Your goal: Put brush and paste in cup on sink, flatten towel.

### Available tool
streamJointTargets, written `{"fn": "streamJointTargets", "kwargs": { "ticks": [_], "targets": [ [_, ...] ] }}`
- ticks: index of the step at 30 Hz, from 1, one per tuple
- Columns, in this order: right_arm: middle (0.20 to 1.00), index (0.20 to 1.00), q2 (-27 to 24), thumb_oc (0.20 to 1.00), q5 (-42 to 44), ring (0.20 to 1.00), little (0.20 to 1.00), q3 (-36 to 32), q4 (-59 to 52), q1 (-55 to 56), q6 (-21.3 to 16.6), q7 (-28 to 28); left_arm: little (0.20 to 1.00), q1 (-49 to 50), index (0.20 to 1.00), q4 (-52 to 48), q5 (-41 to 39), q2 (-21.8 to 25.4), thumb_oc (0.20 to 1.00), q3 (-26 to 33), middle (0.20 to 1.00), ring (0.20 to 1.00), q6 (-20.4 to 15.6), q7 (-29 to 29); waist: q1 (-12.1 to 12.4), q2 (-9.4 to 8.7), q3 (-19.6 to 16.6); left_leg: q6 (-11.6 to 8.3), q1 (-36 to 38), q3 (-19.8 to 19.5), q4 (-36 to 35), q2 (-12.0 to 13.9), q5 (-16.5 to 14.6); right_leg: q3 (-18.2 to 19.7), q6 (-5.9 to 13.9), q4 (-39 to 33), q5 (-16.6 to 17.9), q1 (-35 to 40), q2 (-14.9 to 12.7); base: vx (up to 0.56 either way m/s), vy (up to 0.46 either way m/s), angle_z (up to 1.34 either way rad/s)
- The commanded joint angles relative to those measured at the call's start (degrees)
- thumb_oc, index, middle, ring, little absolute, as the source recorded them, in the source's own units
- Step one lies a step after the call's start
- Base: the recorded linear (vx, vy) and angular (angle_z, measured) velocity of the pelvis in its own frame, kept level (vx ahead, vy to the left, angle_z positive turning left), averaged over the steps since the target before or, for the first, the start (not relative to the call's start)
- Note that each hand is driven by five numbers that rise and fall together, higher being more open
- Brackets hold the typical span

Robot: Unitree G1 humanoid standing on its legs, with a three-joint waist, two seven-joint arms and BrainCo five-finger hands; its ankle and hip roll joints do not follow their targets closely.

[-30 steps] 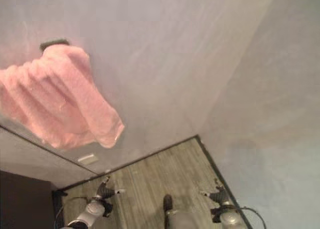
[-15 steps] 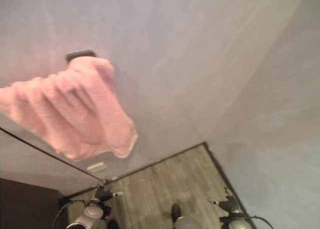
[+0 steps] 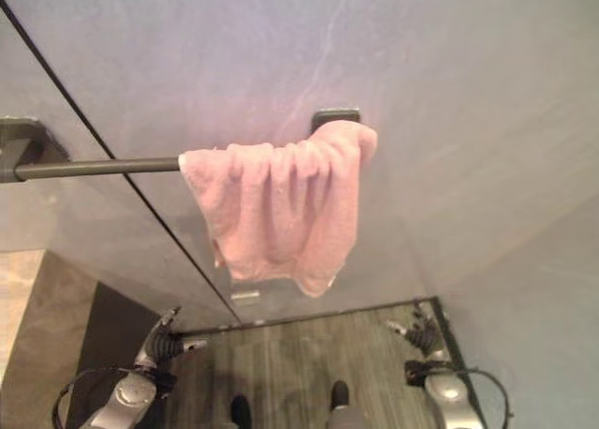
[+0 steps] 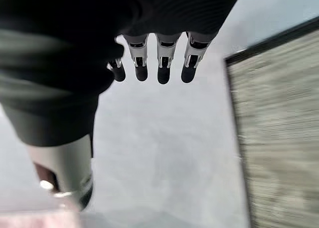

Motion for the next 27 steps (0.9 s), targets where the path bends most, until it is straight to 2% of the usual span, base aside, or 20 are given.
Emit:
{"fn": "streamJointTargets", "kwargs": {
  "ticks": [1, 2, 3, 4, 7, 8, 9, 11, 13, 14, 15, 17, 22, 25, 27],
  "targets": [
    [1.0, 1.0, -8.2, 1.0, 7.1, 1.0, 1.0, -2.9, -5.0, -1.1, -3.3, 6.7, 1.0, -1.5, 1.0, -6.5, 0.1, 6.3, 1.0, 2.7, 1.0, 1.0, -4.9, -4.1, 0.2, -1.75, -2.1, -0.14, -1.4, 0.1, 2.5, 0.7, 0.3, 1.4, 3.45, 3.6, -0.8, -1.1, -1.6, 0.07, -0.069, 0.18],
    [1.0, 1.0, -11.5, 1.0, 9.6, 1.0, 1.0, -3.2, -6.3, -1.1, -3.0, 9.2, 1.0, -1.4, 1.0, -9.7, -0.7, 9.5, 1.0, 2.9, 1.0, 1.0, -6.0, -5.8, 0.5, -1.8, -2.4, -0.5, -1.4, 0.0, 2.6, 0.8, 0.3, 0.6, 3.57, 2.8, -0.7, -0.5, -1.7, 0.05, -0.047, 0.2],
    [1.0, 1.0, -11.6, 1.0, 9.7, 1.0, 1.0, -3.2, -6.3, -1.1, -3.0, 9.3, 1.0, -1.2, 1.0, -9.9, -0.8, 9.6, 1.0, 3.0, 1.0, 1.0, -5.9, -5.9, 0.5, -1.79, -2.3, -0.51, -1.3, 0.0, 2.6, 0.8, 0.3, 0.5, 3.57, 2.7, -0.7, -0.3, -1.7, 0.07, -0.062, 0.14],
    [1.0, 1.0, -14.9, 1.0, 13.4, 1.0, 1.0, -2.8, -6.6, -1.2, -2.6, 12.7, 1.0, -1.5, 1.0, -13.2, -2.4, 13.0, 1.0, 2.8, 1.0, 1.0, -7.0, -7.6, 0.7, -1.87, -2.7, -0.94, -1.2, -0.5, 2.6, 1.1, 0.5, -0.5, 3.65, 2.1, -0.8, 0.7, -1.8, 0.07, -0.065, 0.06],
    [1.0, 1.0, -21.6, 1.0, 19.4, 1.0, 1.0, -1.4, -10.2, -2.2, -1.1, 18.1, 1.0, -3.2, 1.0, -18.8, -8.9, 19.7, 1.0, 3.0, 1.0, 1.0, -8.6, -12.1, 1.1, -1.66, -3.1, -1.82, -1.1, -0.9, 1.9, 1.4, 1.2, -2.0, 3.66, 1.5, -0.9, 1.6, -1.7, 0.07, -0.058, 0.22],
    [1.0, 1.0, -21.6, 1.0, 19.4, 1.0, 1.0, -1.4, -10.2, -2.2, -1.0, 18.1, 1.0, -3.1, 1.0, -18.9, -9.0, 19.8, 1.0, 3.1, 1.0, 1.0, -8.6, -12.2, 1.0, -1.66, -3.1, -1.83, -1.0, -0.9, 1.9, 1.4, 1.2, -2.1, 3.66, 1.4, -1.0, 1.7, -1.6, 0.05, -0.037, 0.23],
    [1.0, 1.0, -24.2, 1.0, 22.0, 1.0, 1.0, -0.2, -11.9, -2.9, -0.3, 19.8, 1.0, -4.6, 1.0, -21.0, -12.8, 23.2, 1.0, 2.6, 1.0, 1.0, -9.2, -14.5, 1.2, -1.44, -3.2, -2.14, -0.9, -1.1, 1.4, 1.5, 1.6, -2.6, 3.65, 1.2, -1.0, 2.0, -1.7, 0.03, -0.022, 0.19],
    [1.0, 1.0, -24.2, 1.0, 22.0, 1.0, 1.0, -0.2, -11.9, -2.9, -0.3, 19.8, 1.0, -4.6, 1.0, -21.1, -12.8, 23.2, 1.0, 2.7, 1.0, 1.0, -9.2, -14.5, 1.1, -1.45, -3.2, -2.15, -0.9, -1.2, 1.3, 1.5, 1.6, -2.6, 3.65, 1.2, -1.0, 2.0, -1.7, 0.03, -0.021, 0.13],
    [1.0, 1.0, -27.2, 1.0, 24.8, 1.0, 1.0, 2.0, -14.2, -4.5, 0.9, 22.2, 1.0, -7.5, 1.0, -23.1, -16.2, 27.4, 1.0, 1.7, 1.0, 1.0, -9.7, -16.7, 1.3, -1.24, -3.4, -2.49, -0.9, -1.5, 0.8, 1.5, 2.0, -3.2, 3.72, 0.9, -1.0, 2.1, -1.7, 0.06, -0.032, 0.11],
    [1.0, 1.0, -30.9, 1.0, 29.6, 1.0, 1.0, 6.3, -18.4, -7.9, 2.3, 24.3, 1.0, -12.9, 1.0, -25.7, -22.0, 31.7, 1.0, -1.7, 1.0, 1.0, -10.1, -19.3, 1.4, -0.74, -3.7, -2.83, -0.9, -1.5, 0.2, 1.4, 2.3, -3.8, 3.95, 0.2, -0.5, 2.4, -1.9, 0.07, -0.02, 0.08],
    [1.0, 1.0, -31.9, 1.0, 31.5, 1.0, 1.0, 8.2, -19.8, -9.3, 2.7, 25.4, 1.0, -15.2, 1.0, -26.4, -23.6, 32.3, 1.0, -3.2, 1.0, 1.0, -10.2, -19.6, 1.6, -0.65, -3.6, -2.91, -1.0, -1.6, 0.1, 1.4, 2.5, -3.9, 4.04, 0.1, -0.4, 2.4, -1.9, 0.06, -0.015, 0.15],
    [1.0, 1.0, -33.1, 1.0, 32.4, 1.0, 1.0, 11.5, -21.8, -12.5, 2.7, 25.0, 1.0, -19.4, 1.0, -27.5, -27.6, 32.2, 1.0, -6.1, 1.0, 1.0, -10.1, -20.1, 1.6, -0.4, -3.5, -2.95, -1.2, -1.5, -0.1, 1.3, 2.6, -4.0, 4.19, -0.2, -0.1, 2.2, -2.0, 0.02, 0.0, 0.14],
    [1.0, 1.0, -29.6, 1.0, 33.2, 1.0, 1.0, 17.2, -21.5, -22.2, 2.0, 21.0, 1.0, -27.6, 1.0, -28.0, -31.3, 29.1, 1.0, -12.1, 1.0, 1.0, -9.7, -18.8, 1.5, 0.14, -3.1, -2.75, -1.7, -1.1, -0.1, 0.9, 2.4, -3.5, 4.55, -1.0, 1.0, 1.5, -2.5, 0.01, 0.011, -0.01],
    [1.0, 1.0, -24.8, 1.0, 32.8, 1.0, 1.0, 20.7, -21.4, -27.9, 1.8, 18.9, 1.0, -32.2, 1.0, -29.1, -32.0, 23.1, 1.0, -16.5, 1.0, 1.0, -9.1, -17.7, 1.1, 0.32, -3.2, -2.5, -2.1, -0.5, -0.1, 0.8, 2.0, -2.6, 4.75, -1.6, 1.6, 0.9, -2.8, 0.01, 0.022, -0.02],
    [1.0, 1.0, -23.5, 1.0, 32.3, 1.0, 1.0, 21.4, -21.4, -29.2, 1.6, 18.2, 1.0, -32.9, 1.0, -29.2, -32.1, 21.6, 1.0, -17.8, 1.0, 1.0, -8.7, -17.6, 0.9, 0.27, -3.2, -2.37, -2.1, -0.4, -0.1, 0.7, 1.9, -2.3, 4.78, -1.8, 1.8, 0.8, -2.8, 0.01, 0.019, -0.1]
  ]
}}
